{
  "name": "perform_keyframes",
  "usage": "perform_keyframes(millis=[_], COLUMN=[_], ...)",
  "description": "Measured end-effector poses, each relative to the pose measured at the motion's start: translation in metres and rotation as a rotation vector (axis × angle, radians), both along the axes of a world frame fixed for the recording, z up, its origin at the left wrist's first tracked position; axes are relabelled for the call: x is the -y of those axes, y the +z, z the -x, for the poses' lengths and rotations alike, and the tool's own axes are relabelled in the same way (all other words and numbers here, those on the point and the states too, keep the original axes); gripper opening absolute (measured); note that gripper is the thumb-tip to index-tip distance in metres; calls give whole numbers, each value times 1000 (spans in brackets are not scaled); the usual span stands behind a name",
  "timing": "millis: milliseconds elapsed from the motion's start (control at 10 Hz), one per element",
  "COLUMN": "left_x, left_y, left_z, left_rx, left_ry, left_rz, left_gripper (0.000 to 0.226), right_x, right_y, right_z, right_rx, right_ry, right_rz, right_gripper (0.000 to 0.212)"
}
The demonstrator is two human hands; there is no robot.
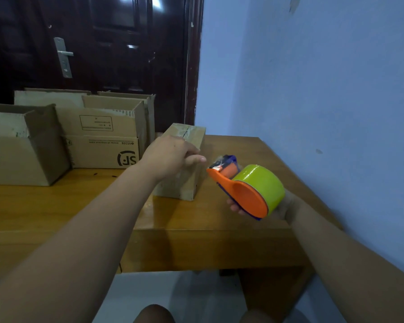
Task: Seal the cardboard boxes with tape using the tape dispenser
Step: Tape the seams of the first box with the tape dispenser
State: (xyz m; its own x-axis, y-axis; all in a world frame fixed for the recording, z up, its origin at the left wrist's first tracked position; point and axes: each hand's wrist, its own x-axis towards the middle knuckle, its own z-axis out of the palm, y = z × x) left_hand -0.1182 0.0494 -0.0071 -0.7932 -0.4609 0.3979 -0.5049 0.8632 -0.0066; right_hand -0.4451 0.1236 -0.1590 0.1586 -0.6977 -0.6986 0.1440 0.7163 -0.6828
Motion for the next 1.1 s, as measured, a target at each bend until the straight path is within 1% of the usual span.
perform_keyframes(millis=[100, 200, 300, 400, 500, 600, 700, 800, 900, 1000, 1100], left_x=[0, 0, 4, 4, 4, 7, 6, -1, -13, -25, -24], left_y=[-2, -5, -8, -11, -15, -16, -15, -12, -12, -14, -12], left_z=[-2, -4, -4, -2, -2, -3, -3, -2, 0, 4, 5], left_rx=[4, 16, 26, -6, -46, -77, -85, -68, -34, -8, -47], left_ry=[6, 8, 24, 36, 38, 31, 41, 90, 160, 208, 195], left_rz=[-7, 5, 15, 37, 11, -27, -26, 3, 64, 113, 91], left_gripper=[51, 49, 48, 46, 46, 39, 34, 34, 32, 33, 31], right_x=[-33, -56, -57, -50, -45, -40, -33, -30, -24, -20, -16], right_y=[35, 78, 89, 92, 95, 99, 100, 102, 107, 121, 132], right_z=[-39, -78, -79, -70, -76, -81, -84, -87, -96, -127, -160], right_rx=[-316, -266, -328, -598, -904, -1215, -1336, -1449, -1585, -1422, -1266], right_ry=[-338, -553, -599, -563, -477, -329, -222, -207, -291, -385, -275], right_rz=[319, 361, 441, 359, 299, 184, 124, 107, 363, 811, 1021], right_gripper=[46, 37, 40, 60, 50, 49, 53, 51, 39, 37, 40])
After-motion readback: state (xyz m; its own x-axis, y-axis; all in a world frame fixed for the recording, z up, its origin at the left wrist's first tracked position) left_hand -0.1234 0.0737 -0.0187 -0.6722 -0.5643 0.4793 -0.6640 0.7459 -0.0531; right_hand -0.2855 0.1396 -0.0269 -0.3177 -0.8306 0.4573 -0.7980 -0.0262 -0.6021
